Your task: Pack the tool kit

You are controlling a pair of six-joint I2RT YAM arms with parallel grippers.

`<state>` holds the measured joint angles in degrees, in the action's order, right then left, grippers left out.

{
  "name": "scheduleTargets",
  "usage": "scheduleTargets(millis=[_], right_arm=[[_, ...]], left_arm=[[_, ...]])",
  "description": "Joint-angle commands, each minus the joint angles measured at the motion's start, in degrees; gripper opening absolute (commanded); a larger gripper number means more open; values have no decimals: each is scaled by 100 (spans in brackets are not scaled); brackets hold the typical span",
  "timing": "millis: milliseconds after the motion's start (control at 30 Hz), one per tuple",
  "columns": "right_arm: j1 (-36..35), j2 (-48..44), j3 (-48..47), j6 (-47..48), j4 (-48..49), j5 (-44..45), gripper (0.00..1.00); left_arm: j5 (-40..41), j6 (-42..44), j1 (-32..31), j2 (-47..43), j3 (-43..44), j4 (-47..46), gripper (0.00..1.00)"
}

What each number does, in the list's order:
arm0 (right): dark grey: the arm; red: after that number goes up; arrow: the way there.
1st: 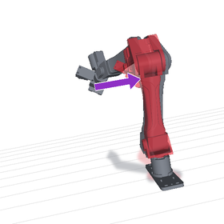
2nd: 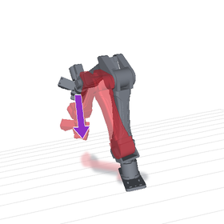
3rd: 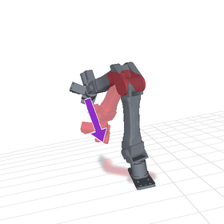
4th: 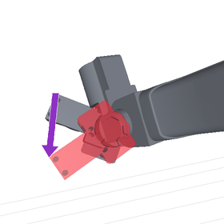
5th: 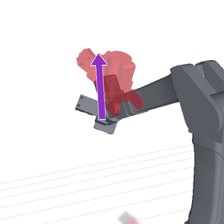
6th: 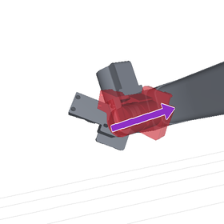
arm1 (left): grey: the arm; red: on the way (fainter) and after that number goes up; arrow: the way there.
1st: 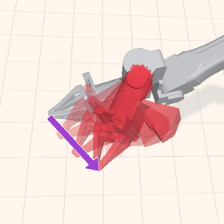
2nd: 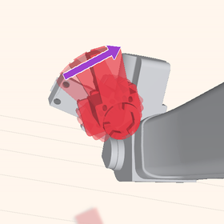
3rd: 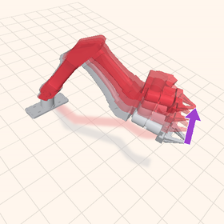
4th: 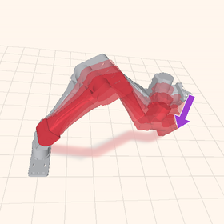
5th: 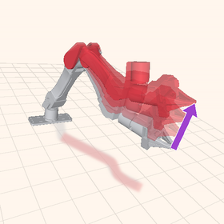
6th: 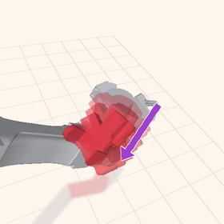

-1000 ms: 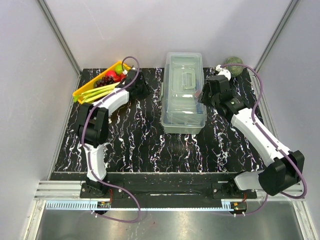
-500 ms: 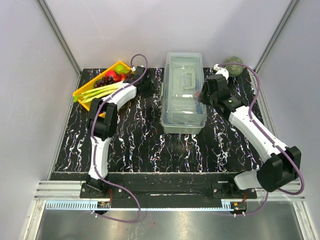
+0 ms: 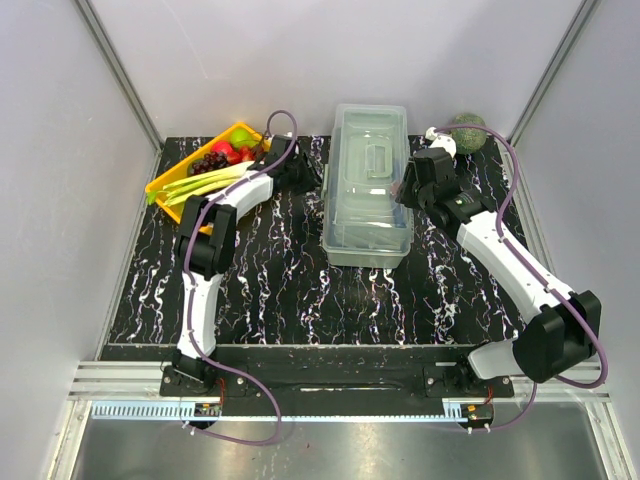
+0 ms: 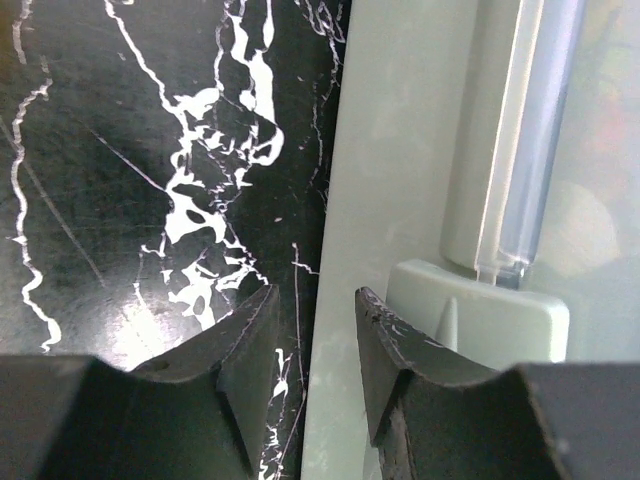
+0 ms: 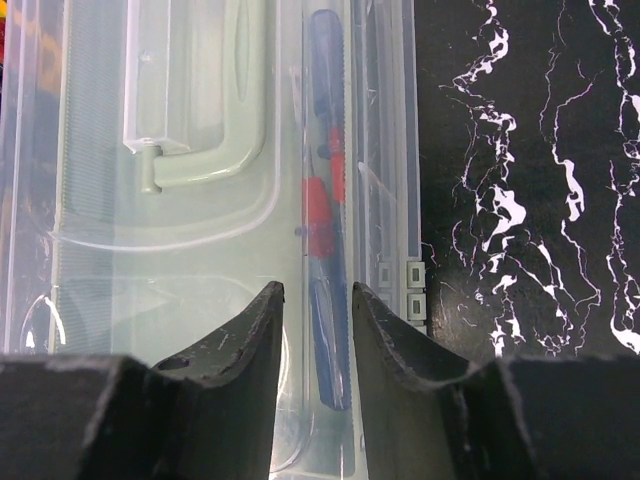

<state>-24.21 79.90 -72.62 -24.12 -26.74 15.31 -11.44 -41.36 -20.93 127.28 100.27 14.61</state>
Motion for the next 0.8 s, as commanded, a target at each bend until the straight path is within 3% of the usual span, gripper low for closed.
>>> scheduleTargets(millis=[0, 267, 500, 600, 767], right_arm=[[30, 114, 73, 153, -130, -160, 38], [21, 105, 116, 153, -112, -257, 36], [30, 122, 99, 188, -103, -292, 36], [21, 157, 99, 249, -94, -327, 35], [30, 79, 55, 285, -121, -134, 35]], left_arm=[[-1061, -135, -201, -11, -191, -1275, 41], [-1835, -512, -228, -116, -754, -2690, 41], [-2310, -1286, -175, -239, -1448, -4527, 43], [-2249, -1287, -183, -239, -1449, -4538, 44], [-1486, -804, -140, -502, -1484, -3477, 44]])
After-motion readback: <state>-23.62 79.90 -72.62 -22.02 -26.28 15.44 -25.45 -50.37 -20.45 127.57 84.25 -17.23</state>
